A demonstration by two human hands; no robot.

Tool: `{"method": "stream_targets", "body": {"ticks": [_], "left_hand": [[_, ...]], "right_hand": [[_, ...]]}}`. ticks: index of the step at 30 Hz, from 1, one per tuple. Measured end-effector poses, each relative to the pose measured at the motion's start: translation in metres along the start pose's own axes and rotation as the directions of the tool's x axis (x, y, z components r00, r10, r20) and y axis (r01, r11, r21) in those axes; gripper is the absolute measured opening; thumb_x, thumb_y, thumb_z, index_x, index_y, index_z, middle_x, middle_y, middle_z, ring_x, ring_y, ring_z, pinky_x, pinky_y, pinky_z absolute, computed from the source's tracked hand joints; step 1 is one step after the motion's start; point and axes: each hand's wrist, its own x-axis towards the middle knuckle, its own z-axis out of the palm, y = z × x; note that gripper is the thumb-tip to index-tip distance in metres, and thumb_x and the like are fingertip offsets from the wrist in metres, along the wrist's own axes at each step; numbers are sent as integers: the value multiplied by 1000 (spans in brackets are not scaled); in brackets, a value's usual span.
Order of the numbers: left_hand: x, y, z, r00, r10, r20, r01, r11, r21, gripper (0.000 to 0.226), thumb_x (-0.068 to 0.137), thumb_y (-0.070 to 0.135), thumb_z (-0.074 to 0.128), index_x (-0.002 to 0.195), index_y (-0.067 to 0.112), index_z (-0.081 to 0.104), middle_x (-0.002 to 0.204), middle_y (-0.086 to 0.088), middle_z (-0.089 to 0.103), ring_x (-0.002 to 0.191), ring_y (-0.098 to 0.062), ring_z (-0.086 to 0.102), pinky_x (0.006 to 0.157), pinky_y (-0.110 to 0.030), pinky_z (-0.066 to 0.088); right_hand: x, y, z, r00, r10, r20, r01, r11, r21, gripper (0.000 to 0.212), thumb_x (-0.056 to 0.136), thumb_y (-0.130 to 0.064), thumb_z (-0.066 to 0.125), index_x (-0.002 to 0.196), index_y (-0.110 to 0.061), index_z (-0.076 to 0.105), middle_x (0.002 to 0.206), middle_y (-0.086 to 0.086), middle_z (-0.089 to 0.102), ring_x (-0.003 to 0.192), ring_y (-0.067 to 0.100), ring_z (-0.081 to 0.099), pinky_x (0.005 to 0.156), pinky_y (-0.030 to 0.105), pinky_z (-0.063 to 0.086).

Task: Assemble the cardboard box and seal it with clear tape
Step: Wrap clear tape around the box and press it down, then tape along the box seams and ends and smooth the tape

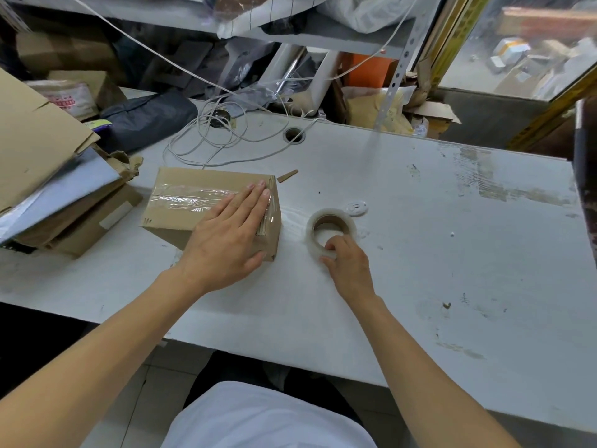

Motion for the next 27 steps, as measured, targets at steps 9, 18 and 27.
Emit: {"method": "stream_targets", "body": {"ticks": [9, 18, 27], "left_hand": [[6, -14, -16, 994, 105, 30, -101, 988, -118, 100, 81, 59, 58, 157, 10, 16, 165, -9, 16, 150, -26, 19, 117, -42, 29], [55, -94, -35, 905, 309, 293, -166, 890, -423, 83, 70, 80, 52, 145, 59, 24, 137, -4, 37, 122, -26, 41, 103, -43, 36], [23, -89, 10, 987, 144, 70, 11, 372, -928, 65, 65, 37, 87, 122, 39, 57, 128, 6, 44, 117, 5, 46, 87, -14, 49]], "right_hand": [[-34, -111, 1, 920, 175, -350, 6, 887, 461, 12, 89, -14, 69, 101, -12, 68, 99, 0, 66, 82, 8, 63, 75, 21, 53], [-19, -182, 25, 820, 520, -240, -211, 664, 717, 41, 82, -35, 76, 113, -22, 54, 100, -4, 59, 95, 12, 58, 80, 24, 50], [8, -163, 4, 926, 325, -194, -84, 675, 733, 26, 85, -14, 56, 96, -35, 67, 104, -8, 67, 94, 9, 59, 82, 24, 47]]}}
